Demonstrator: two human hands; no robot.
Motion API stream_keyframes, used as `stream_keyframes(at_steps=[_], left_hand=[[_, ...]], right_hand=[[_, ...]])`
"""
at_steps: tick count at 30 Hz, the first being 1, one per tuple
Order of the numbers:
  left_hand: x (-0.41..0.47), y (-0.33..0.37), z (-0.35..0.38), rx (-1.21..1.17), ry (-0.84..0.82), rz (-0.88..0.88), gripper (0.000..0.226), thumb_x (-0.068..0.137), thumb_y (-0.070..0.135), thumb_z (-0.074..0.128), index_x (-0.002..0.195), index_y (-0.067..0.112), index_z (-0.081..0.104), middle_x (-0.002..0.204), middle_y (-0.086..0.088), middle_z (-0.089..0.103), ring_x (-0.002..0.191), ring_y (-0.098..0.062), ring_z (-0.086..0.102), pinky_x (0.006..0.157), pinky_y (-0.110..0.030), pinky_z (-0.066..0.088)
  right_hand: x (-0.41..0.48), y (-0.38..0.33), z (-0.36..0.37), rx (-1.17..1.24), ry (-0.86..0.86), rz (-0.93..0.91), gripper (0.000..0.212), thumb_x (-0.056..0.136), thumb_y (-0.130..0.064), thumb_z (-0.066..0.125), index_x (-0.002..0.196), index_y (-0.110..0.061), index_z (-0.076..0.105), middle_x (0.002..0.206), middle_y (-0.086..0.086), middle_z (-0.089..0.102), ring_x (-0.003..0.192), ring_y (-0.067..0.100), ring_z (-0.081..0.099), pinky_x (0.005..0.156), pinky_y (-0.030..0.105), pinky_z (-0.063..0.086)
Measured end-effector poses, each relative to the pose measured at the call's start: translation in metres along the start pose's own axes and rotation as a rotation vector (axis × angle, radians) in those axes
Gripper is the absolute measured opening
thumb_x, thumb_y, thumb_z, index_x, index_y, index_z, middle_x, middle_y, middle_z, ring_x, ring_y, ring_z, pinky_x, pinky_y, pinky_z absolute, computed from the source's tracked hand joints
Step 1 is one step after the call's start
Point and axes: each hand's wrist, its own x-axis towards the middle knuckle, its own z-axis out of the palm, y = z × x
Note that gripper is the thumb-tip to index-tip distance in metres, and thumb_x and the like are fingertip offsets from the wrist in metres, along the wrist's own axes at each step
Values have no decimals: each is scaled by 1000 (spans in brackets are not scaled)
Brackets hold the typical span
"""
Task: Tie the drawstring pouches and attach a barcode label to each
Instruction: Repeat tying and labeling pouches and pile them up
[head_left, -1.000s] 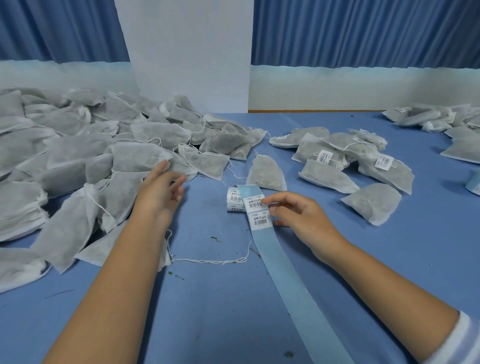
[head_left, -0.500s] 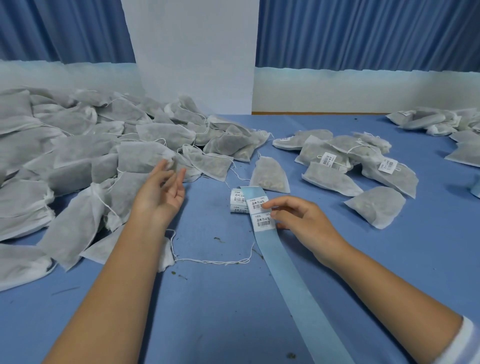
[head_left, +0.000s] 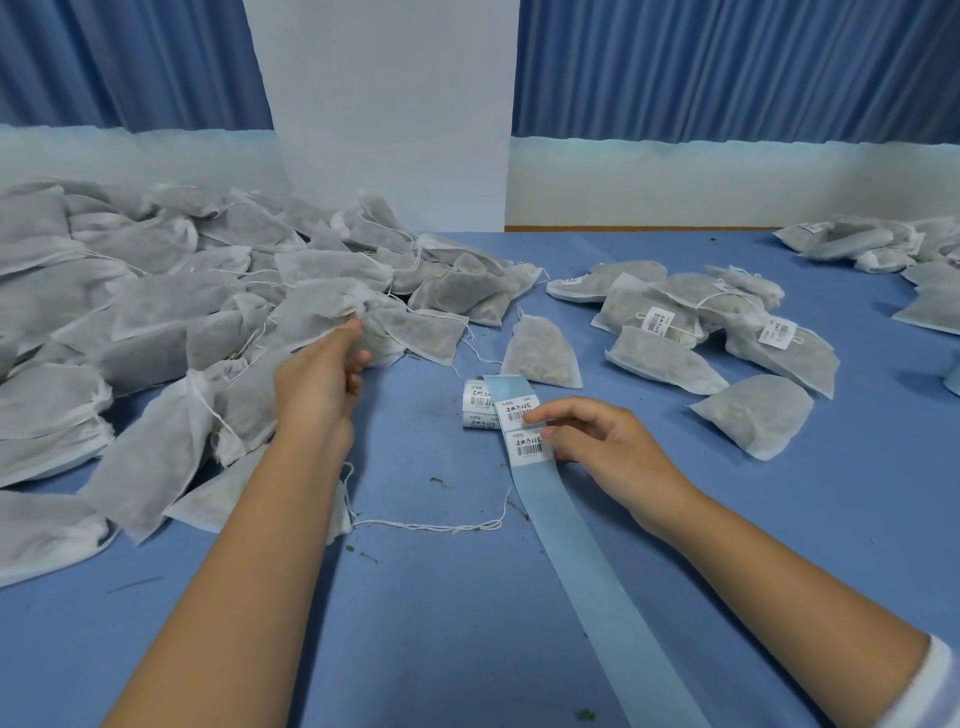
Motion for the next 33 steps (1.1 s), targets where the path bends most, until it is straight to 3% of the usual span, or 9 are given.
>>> stream_keyframes(at_steps=[2, 4, 7, 11, 15, 18, 22, 28, 33], left_hand=[[-9, 1, 3, 167, -15, 116, 11, 85, 21, 75, 76, 20, 70, 45, 11, 55, 44, -2, 45, 43, -13, 33], [-16, 4, 6, 275, -72, 160, 7, 83, 25, 76, 77, 21, 74, 47, 11, 53, 42, -2, 40, 42, -13, 32], [-28, 10, 10, 326, -256, 101, 8, 80, 22, 79, 78, 14, 78, 66, 0, 61, 44, -4, 38, 43, -13, 32], [-43, 15, 14, 465, -442, 70, 11, 79, 21, 79, 69, 23, 81, 59, 5, 61, 43, -4, 38, 44, -12, 35], [-55, 16, 17, 557, -602, 103, 12, 80, 17, 78, 72, 25, 81, 70, 7, 74, 45, -2, 42, 47, -11, 39], [-63, 11, 20, 642, -691, 153, 8, 78, 18, 80, 72, 23, 81, 75, 8, 76, 46, -1, 47, 50, -10, 41], [-71, 4, 26, 694, -782, 172, 12, 79, 16, 79, 70, 24, 80, 66, 7, 72, 45, -2, 48, 51, -10, 41], [-72, 1, 27, 723, -817, 180, 14, 81, 14, 78, 70, 23, 80, 59, 12, 68, 45, -3, 48, 50, -9, 39], [-73, 0, 28, 681, -837, 181, 19, 83, 11, 76, 70, 25, 79, 60, 12, 69, 44, -2, 49, 50, -9, 40]], right_hand=[[0, 0, 0, -2, -1, 0, 29, 91, -4, 61, 88, -27, 77, 99, -8, 74, 98, 14, 68, 97, 38, 52], [-1, 0, -1, 7, 6, -10, 29, 91, -2, 60, 88, -26, 77, 100, -6, 74, 98, 14, 68, 94, 35, 53], [-2, -1, 0, -31, 39, -64, 23, 91, -3, 63, 92, -23, 75, 102, -7, 72, 98, 10, 65, 85, 25, 52], [-5, -4, 2, -203, 189, -199, 21, 85, -20, 73, 97, -36, 68, 114, -12, 57, 101, -3, 53, 78, 10, 42], [-9, -7, 5, -199, 206, -294, 16, 77, -29, 80, 90, -27, 71, 95, -7, 62, 84, 4, 54, 72, 12, 39], [-13, -8, 11, -183, 151, -351, 23, 73, -41, 76, 79, -19, 74, 77, -11, 63, 73, 6, 52, 67, 11, 36], [-13, -6, 16, -190, 135, -335, 6, 81, -23, 77, 76, -20, 76, 78, -6, 67, 71, 3, 54, 66, 10, 36], [-11, -7, 11, -93, 187, -228, 18, 86, -8, 68, 70, -17, 68, 71, -5, 67, 63, 3, 54, 61, 16, 41], [-9, -3, 11, -258, 194, -166, 27, 80, -34, 76, 62, -19, 63, 63, -9, 57, 57, 4, 44, 57, 15, 37]])
